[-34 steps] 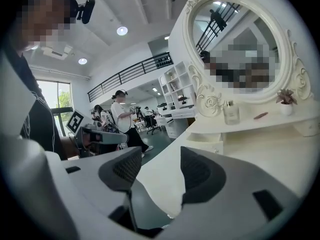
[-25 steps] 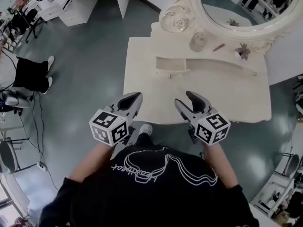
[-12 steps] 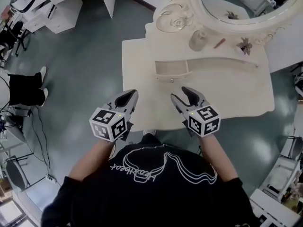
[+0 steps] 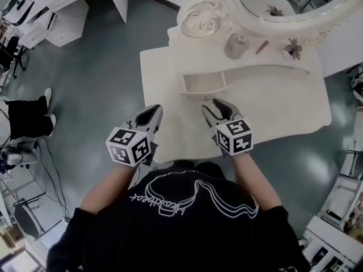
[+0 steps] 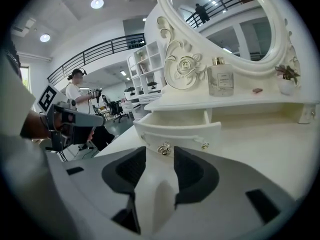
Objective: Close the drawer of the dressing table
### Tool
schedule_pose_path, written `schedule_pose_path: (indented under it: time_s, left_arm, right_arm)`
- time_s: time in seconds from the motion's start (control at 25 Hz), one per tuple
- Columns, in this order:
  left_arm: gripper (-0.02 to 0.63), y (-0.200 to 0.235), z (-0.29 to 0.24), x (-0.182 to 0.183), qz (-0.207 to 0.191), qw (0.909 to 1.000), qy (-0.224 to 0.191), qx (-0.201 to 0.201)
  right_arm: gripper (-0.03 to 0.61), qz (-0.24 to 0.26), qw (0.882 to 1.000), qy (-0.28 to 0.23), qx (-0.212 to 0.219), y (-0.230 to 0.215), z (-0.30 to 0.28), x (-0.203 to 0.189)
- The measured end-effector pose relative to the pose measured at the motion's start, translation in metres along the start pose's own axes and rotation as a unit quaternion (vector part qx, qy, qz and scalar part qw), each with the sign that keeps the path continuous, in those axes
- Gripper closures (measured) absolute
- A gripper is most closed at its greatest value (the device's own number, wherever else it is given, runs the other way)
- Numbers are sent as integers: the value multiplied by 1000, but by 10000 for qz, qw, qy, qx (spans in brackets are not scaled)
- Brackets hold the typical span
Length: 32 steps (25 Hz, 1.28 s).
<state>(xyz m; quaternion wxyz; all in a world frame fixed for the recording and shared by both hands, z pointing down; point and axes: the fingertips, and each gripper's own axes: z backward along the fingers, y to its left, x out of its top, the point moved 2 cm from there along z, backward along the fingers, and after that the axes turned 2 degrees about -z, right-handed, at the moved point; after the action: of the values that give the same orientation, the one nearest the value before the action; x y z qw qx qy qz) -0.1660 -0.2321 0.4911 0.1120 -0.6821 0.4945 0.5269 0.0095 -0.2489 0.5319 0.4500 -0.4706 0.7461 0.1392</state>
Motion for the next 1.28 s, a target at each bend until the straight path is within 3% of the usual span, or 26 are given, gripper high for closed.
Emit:
schedule_pose_path:
  time_s: [0.56, 1.28]
  left_arm:
    - [611, 14, -10, -2, 218, 9997, 87, 5]
    - [611, 23, -6, 1, 300, 9995, 37, 71]
  right_arm:
    - [473, -139, 9996, 63, -219, -7, -22, -11]
    - [477, -296, 9992, 167, -224, -7, -22, -7]
